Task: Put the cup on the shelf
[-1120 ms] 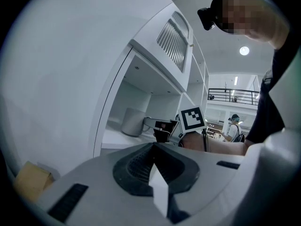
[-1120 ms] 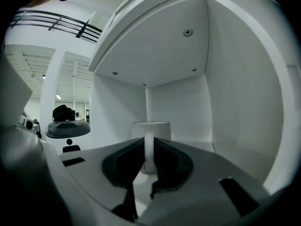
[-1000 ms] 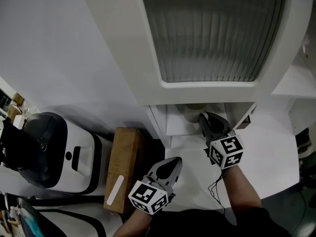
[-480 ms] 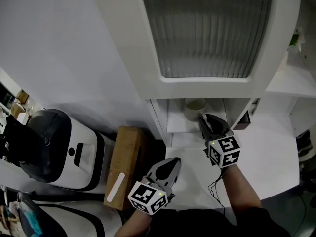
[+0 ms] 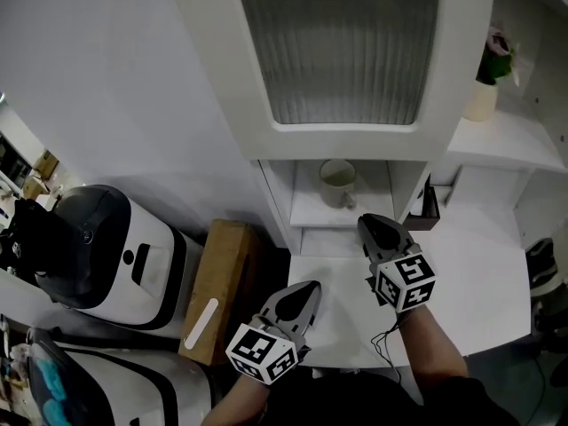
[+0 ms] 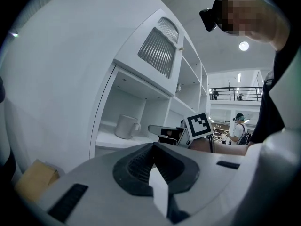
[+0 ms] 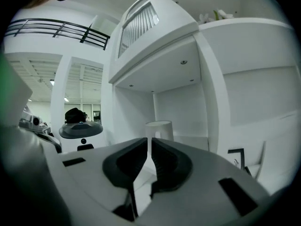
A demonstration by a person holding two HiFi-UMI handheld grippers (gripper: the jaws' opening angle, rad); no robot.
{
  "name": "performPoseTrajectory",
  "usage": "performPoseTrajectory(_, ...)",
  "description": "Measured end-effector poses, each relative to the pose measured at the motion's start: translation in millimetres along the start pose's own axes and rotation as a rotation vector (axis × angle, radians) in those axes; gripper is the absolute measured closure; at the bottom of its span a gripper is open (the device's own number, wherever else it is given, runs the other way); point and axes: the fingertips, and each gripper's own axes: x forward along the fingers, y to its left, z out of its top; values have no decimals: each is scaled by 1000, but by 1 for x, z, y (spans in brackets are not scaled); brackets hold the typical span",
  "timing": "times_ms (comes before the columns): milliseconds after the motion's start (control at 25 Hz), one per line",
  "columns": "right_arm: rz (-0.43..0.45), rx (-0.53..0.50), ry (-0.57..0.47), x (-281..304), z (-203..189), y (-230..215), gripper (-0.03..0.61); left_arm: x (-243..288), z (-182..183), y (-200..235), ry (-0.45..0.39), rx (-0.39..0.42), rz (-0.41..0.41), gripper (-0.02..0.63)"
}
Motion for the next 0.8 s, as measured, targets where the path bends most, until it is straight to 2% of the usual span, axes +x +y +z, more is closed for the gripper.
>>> performPoseTrajectory(440,192,-26,3,-73,-1,40,566,-24,-14,-68,-40,6,93,609)
performPoseTrajectory(800,289,14,18,-114,-10,70,569,-64,-24,-97,-53,-4,197,609)
